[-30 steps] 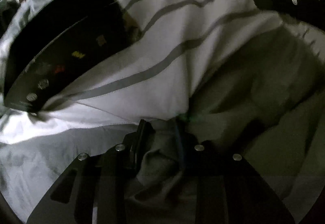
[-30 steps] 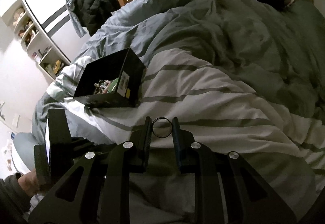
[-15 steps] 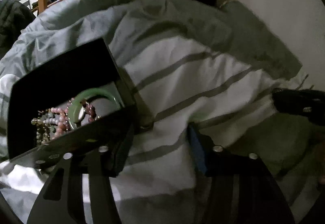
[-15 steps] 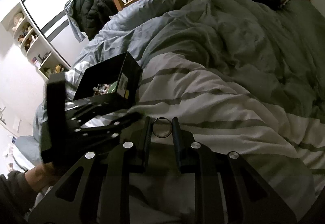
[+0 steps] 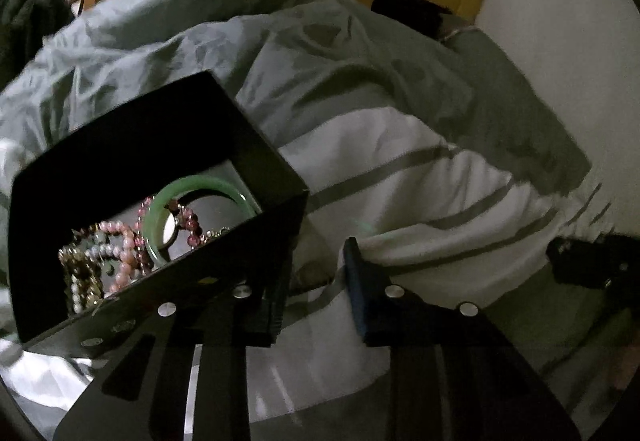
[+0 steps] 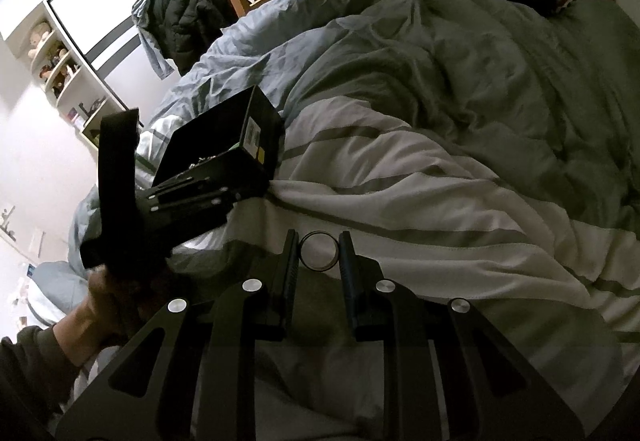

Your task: Organize jewelry

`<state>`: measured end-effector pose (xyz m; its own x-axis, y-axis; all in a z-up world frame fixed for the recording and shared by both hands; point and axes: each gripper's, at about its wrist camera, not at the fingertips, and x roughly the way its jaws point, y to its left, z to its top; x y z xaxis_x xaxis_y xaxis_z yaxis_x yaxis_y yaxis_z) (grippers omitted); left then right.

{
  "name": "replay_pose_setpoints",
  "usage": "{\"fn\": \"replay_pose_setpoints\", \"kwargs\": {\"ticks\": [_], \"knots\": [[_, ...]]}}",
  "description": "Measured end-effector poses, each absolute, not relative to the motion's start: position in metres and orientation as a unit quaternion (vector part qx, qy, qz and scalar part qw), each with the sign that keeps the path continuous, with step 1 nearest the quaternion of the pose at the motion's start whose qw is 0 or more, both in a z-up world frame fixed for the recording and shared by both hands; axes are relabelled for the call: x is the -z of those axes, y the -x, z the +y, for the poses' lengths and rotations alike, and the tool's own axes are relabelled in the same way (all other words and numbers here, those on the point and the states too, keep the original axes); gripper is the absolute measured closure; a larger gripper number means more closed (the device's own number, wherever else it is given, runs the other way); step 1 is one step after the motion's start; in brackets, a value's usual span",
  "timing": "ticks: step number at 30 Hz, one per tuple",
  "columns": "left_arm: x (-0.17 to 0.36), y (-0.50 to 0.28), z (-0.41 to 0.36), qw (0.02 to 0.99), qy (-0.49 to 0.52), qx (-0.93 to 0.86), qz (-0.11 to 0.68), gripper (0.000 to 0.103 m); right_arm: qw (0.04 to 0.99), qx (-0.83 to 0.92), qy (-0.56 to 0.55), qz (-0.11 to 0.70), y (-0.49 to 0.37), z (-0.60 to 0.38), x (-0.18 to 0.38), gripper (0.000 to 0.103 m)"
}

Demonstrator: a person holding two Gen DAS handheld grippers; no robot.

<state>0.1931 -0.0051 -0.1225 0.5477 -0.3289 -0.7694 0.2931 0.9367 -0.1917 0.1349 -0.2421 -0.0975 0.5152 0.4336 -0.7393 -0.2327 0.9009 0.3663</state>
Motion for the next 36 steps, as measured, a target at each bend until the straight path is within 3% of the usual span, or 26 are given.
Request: {"fn": "replay_pose_setpoints", "kwargs": {"ticks": [4, 8, 26, 36], "knots": [[0.122, -0.204, 0.005, 0.875, 0.057, 0.183, 0.444, 0.083, 0.862, -0.196, -0.108, 0.454, -0.134, -0.24, 0.099, 0.082], [0.126, -0.216, 0.007, 0.877, 0.048, 0.156, 0.451, 0.094, 0.861, -0.198, -0.107, 0.456, -0.133, -0.239, 0.1, 0.082], [0.16, -0.194, -0.025, 0.846, 0.007, 0.22, 0.486, 0.094, 0.855, -0.204, -0.099, 0.467, -0.138, -0.233, 0.106, 0.082], [0.141, -0.187, -0.009, 0.877, 0.005, 0.161, 0.453, 0.09, 0.854, -0.224, -0.084, 0.462, -0.134, -0.225, 0.105, 0.082]]}}
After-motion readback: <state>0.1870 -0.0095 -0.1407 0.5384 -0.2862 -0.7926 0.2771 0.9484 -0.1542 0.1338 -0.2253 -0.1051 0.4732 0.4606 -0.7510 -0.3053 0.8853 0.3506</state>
